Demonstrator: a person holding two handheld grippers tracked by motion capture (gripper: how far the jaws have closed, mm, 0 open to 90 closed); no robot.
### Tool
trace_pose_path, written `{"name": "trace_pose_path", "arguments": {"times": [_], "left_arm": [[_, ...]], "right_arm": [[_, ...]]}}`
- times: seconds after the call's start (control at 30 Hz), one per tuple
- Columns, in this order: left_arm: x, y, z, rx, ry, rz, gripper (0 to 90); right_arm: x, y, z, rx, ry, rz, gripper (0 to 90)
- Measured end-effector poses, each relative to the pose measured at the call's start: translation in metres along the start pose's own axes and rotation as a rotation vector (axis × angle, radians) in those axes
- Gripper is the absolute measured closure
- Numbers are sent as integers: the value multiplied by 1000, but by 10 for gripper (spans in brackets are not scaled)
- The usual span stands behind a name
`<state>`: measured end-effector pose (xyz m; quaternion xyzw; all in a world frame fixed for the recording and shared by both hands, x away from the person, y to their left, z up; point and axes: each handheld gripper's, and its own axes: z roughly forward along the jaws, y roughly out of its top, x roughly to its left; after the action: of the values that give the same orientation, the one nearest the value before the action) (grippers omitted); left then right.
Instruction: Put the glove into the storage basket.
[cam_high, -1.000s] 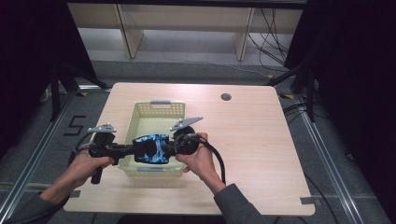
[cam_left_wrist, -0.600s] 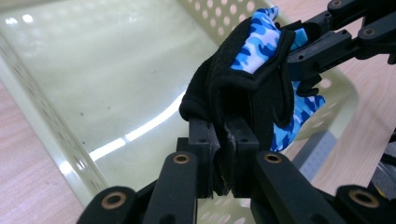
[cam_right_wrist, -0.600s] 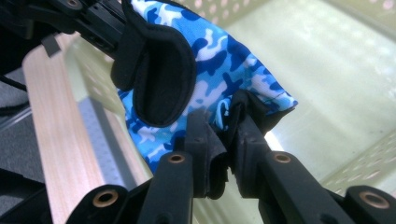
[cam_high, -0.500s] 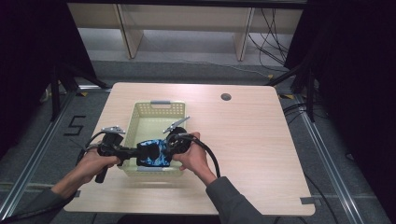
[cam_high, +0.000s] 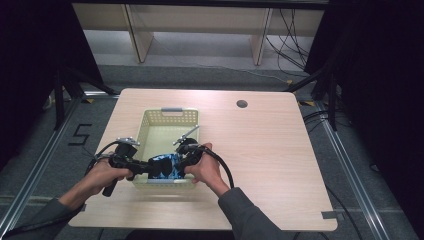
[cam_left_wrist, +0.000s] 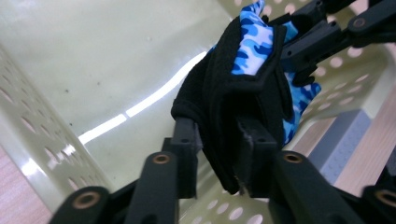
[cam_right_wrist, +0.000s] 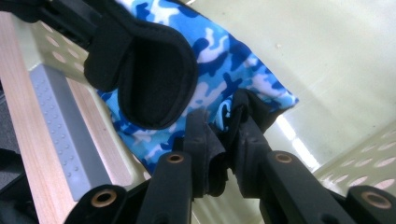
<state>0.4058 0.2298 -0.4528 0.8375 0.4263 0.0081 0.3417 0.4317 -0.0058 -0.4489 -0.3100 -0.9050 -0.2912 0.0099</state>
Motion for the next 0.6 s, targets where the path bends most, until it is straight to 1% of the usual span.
{"name": "trace_pose_path", "arguments": {"times": [0.03,0.1,0.13,0.17,0.2,0.27,0.3,0.37,0.4,0.43,0.47,0.5,0.53,0.6], "left_arm": [[0,1,-1,13,12,19,639],[0,1,-3,25,11,19,614],[1,1,-5,56,18,42,572],[-1,1,-5,39,33,28,542],[0,1,-7,42,43,33,538],[1,2,-10,49,60,16,501],[1,3,-13,43,59,21,495],[1,3,-15,38,59,25,500],[-1,4,-15,11,61,2,498],[0,5,-17,22,68,15,481],[-1,5,-17,9,70,3,481],[0,6,-19,17,71,15,474],[1,6,-20,14,63,20,473],[0,6,-19,4,69,16,467]], "right_arm": [[0,0,1,0,1,-10,783],[-1,0,2,8,-3,-11,782],[-1,0,2,15,-4,-7,782],[-1,0,2,20,-4,-6,781],[-1,0,2,23,-2,-10,780],[-2,-1,3,28,-4,-7,779],[-2,-1,2,27,-2,1,776],[-3,0,2,27,2,0,774],[-3,0,2,31,1,0,773],[-3,0,3,35,1,0,769],[-3,0,3,35,1,0,769],[-2,1,3,38,1,1,764],[-3,1,3,39,1,3,758],[-3,1,2,38,-1,7,735]]}}
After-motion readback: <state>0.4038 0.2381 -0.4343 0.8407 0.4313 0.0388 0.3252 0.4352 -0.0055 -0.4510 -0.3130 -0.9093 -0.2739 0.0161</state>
